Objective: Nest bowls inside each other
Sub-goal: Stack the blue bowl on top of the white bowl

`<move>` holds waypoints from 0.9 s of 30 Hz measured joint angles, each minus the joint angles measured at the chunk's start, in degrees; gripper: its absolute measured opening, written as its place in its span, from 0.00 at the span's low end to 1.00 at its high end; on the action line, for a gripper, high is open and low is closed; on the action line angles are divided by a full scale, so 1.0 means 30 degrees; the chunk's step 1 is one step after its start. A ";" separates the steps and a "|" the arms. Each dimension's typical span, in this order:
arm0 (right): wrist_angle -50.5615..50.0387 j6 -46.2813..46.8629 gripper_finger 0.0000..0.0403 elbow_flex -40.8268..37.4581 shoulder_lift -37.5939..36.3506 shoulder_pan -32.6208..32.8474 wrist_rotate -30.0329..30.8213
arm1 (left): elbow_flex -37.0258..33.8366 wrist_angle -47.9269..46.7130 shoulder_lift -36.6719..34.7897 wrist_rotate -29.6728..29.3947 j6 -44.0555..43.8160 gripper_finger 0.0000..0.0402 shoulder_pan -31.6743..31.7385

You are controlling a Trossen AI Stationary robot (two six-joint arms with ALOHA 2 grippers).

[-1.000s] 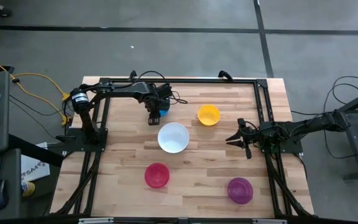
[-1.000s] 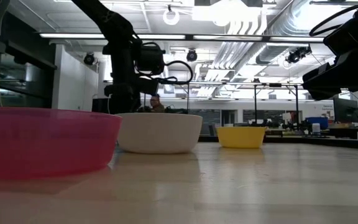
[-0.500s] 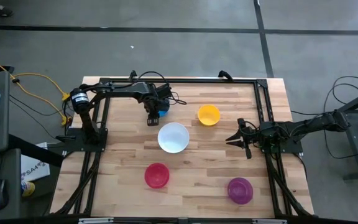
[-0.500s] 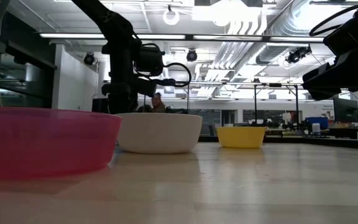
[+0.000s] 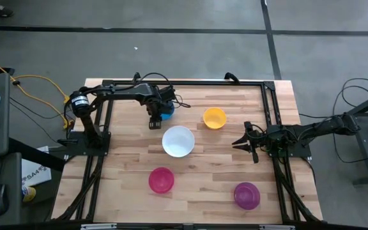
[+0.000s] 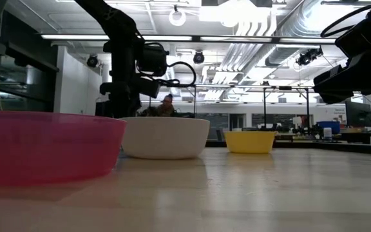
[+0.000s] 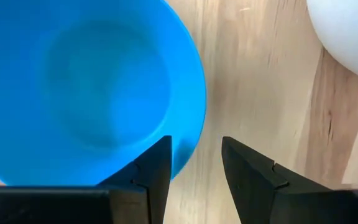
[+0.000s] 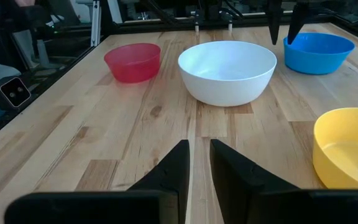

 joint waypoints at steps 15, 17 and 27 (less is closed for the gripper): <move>-0.0002 0.0000 0.14 0.0000 0.0000 -0.0004 -0.0001 | 0.0015 0.0110 -0.0015 -0.0105 0.0535 0.01 0.0000; -0.0004 0.0000 0.14 0.0000 0.0000 0.0000 0.0000 | 0.0015 0.0110 -0.0015 -0.0102 0.0535 0.03 0.0000; 0.0002 0.0000 0.14 0.0000 0.0000 -0.0006 -0.0001 | 0.0015 0.0110 -0.0015 -0.0091 0.0535 0.01 0.0000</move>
